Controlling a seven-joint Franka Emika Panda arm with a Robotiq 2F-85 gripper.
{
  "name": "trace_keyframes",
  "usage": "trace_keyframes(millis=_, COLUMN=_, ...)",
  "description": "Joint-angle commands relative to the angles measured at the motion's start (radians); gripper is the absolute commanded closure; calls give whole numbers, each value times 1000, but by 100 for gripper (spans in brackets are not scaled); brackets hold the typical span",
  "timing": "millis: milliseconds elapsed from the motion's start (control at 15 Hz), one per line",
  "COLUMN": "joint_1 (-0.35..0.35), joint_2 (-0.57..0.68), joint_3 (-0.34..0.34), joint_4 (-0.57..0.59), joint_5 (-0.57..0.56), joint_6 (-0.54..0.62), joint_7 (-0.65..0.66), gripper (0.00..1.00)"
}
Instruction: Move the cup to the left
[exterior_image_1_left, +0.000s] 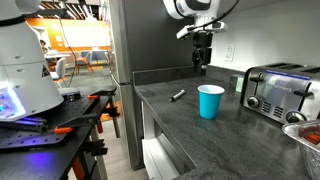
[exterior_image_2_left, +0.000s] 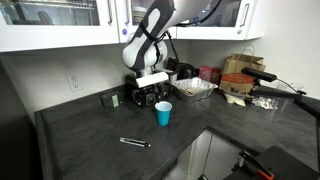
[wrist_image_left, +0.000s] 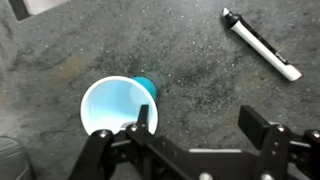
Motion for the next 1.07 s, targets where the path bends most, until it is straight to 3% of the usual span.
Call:
trace_keyframes(millis=0, joint_1=19, joint_2=74, joint_3=-34, joint_4=99, joint_5=59, joint_6=-90, joint_7=-35, gripper=4)
trace_keyframes(millis=267, joint_1=16, joint_2=121, joint_3=-55, joint_4=144, joint_5=87, joint_6=-127, joint_7=-38, gripper=8)
trace_keyframes(millis=467, joint_1=11, joint_2=152, joint_3=-64, joint_4=180, joint_5=95, joint_6=-150, joint_7=-39, gripper=20)
trace_keyframes(millis=533, joint_1=11, joint_2=161, joint_3=-68, joint_4=191, joint_5=96, joint_6=-158, joint_7=-37, gripper=18)
trace_keyframes(millis=800, joint_1=7, joint_2=200, joint_3=-85, joint_4=233, joint_5=104, joint_6=-183, joint_7=-33, gripper=35)
trace_keyframes(millis=867, joint_1=6, joint_2=208, joint_3=-88, joint_4=238, joint_5=104, joint_6=-186, joint_7=-35, gripper=54)
trace_keyframes(millis=933, joint_1=7, joint_2=215, joint_3=-91, joint_4=242, joint_5=100, joint_6=-186, joint_7=-40, gripper=55)
trace_keyframes(millis=1000, joint_1=9, joint_2=221, joint_3=-93, joint_4=246, joint_5=99, joint_6=-185, joint_7=-38, gripper=64)
